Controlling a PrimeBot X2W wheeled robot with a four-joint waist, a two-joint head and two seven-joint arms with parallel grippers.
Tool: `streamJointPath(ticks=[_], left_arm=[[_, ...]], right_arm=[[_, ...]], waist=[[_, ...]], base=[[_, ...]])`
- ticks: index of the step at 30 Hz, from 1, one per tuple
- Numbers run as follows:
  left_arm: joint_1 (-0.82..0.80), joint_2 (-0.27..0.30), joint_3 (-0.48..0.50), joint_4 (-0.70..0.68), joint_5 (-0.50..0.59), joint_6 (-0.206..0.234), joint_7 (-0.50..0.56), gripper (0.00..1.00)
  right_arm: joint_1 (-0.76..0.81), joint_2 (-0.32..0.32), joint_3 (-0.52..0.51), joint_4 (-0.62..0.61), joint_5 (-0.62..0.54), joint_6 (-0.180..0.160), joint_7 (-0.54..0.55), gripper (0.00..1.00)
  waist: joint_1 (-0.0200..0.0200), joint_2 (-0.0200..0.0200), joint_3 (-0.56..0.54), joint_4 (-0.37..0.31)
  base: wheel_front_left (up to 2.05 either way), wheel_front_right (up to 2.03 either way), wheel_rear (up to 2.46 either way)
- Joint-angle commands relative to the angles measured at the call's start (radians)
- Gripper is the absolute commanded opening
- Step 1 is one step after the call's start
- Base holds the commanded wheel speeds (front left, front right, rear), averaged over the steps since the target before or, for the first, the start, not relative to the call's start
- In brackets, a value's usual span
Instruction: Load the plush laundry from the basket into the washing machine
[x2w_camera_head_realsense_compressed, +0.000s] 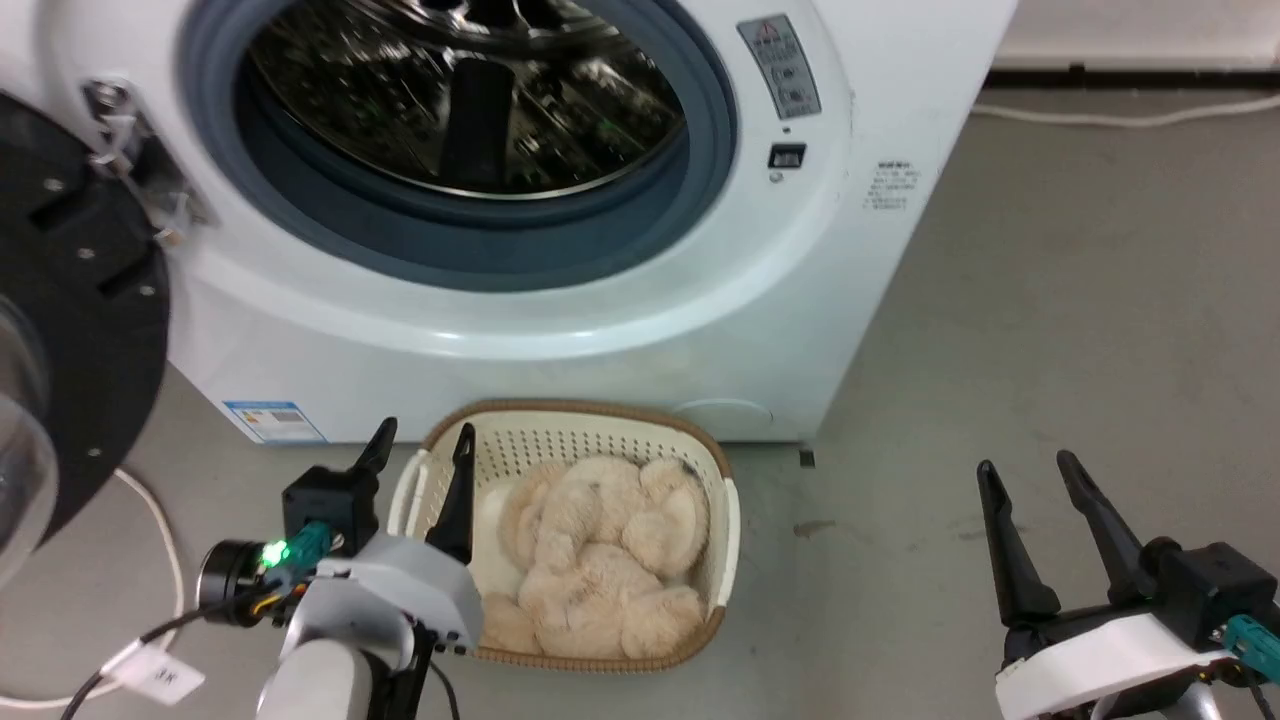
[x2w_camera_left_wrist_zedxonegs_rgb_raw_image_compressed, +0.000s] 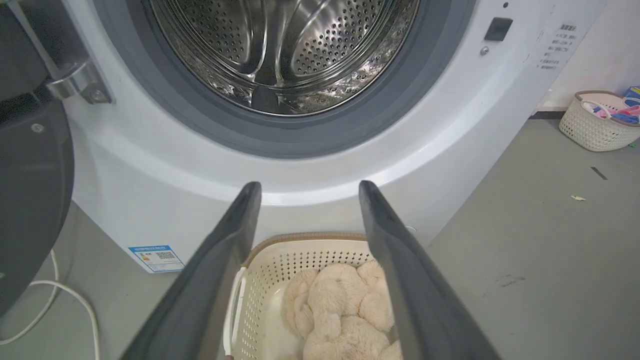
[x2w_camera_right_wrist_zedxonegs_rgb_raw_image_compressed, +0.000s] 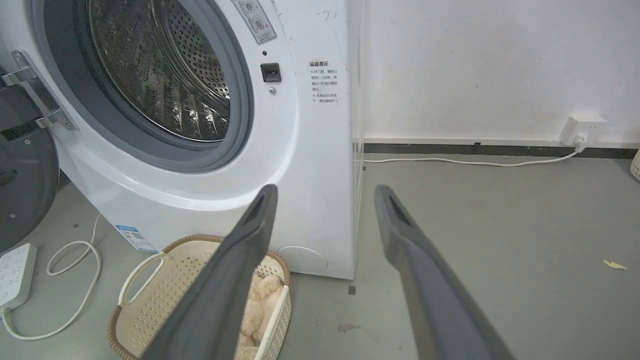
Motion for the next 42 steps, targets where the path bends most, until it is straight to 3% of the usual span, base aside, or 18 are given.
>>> streamJointPath(ticks=[1, 12, 33, 42], left_arm=[[-0.025, 0.008, -0.009, 0.016, -0.011, -0.004, 0.001, 1.00], [-0.139, 0.045, -0.066, 0.152, -0.070, -0.015, 0.090, 1.00], [-0.345, 0.111, -0.148, 0.367, -0.141, 0.032, 0.289, 1.00], [-0.433, 0.136, -0.181, 0.449, -0.170, 0.075, 0.370, 1.00]], right_arm=[[-0.021, 0.000, 0.000, -0.011, 0.014, 0.000, -0.011, 1.00], [-0.030, 0.000, 0.006, -0.058, 0.066, 0.000, -0.034, 1.00], [-0.019, 0.000, 0.013, -0.141, 0.166, 0.000, -0.078, 1.00], [0.015, 0.000, 0.013, -0.174, 0.208, 0.000, -0.097, 1.00]], waist=[[-0.0002, -0.0001, 0.026, -0.015], [-0.0002, -0.0001, 0.154, -0.062], [-0.0002, -0.0001, 0.397, -0.134], [-0.0002, -0.0001, 0.477, -0.162]], base=[[0.00, 0.00, 0.00], [0.00, 0.00, 0.00], [0.00, 0.00, 0.00], [0.00, 0.00, 0.00]])
